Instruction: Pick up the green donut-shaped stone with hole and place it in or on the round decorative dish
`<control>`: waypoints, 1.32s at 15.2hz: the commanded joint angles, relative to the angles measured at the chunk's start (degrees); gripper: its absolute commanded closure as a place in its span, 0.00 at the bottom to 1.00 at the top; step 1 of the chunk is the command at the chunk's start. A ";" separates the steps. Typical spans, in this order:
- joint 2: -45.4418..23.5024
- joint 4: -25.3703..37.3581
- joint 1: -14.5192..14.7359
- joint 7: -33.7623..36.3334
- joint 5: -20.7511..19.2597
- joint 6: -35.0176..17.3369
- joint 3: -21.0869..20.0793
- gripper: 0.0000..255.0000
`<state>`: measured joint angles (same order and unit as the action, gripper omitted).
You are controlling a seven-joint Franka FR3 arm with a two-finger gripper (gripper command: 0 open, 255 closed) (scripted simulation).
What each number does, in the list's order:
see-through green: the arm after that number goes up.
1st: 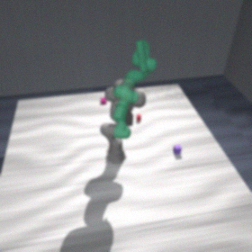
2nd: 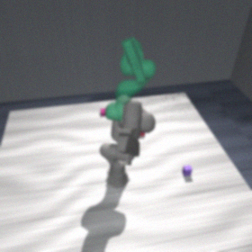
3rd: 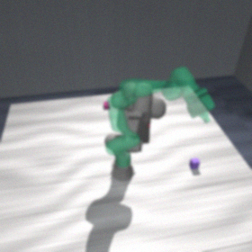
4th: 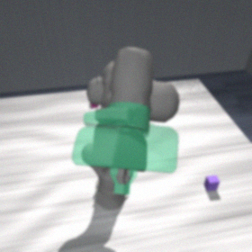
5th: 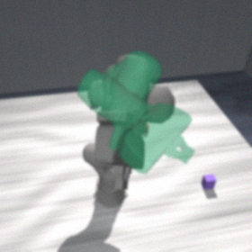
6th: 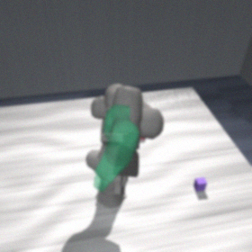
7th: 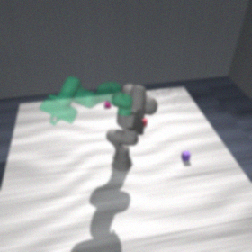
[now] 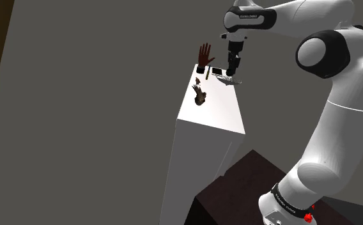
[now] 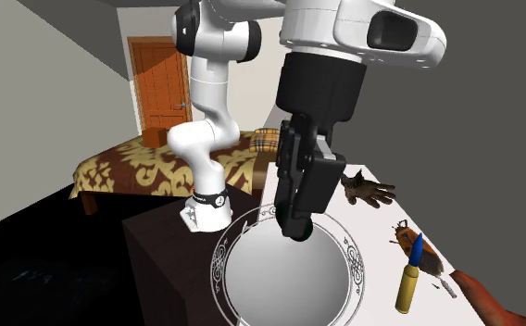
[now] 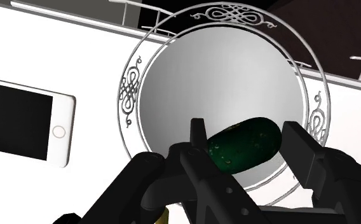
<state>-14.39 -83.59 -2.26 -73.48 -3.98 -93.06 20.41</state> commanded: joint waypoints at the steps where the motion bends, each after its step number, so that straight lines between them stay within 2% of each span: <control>1: 0.08 -1.52 0.02 0.13 -0.03 -1.47 -0.01 1.00; 9: 0.12 -2.11 0.04 0.20 -0.04 -2.02 -0.02 1.00; 10: 0.12 -2.11 0.04 0.20 -0.04 -2.02 -0.02 0.00; 15: 0.12 -2.11 0.04 0.20 -0.04 -2.02 -0.02 0.00; 19: -2.08 8.15 -0.24 -0.40 0.68 6.13 -0.10 0.00; 20: -2.08 8.15 -0.24 -0.40 0.68 6.13 -0.10 0.00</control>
<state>-16.37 -76.27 -2.47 -73.81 -3.32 -87.75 20.30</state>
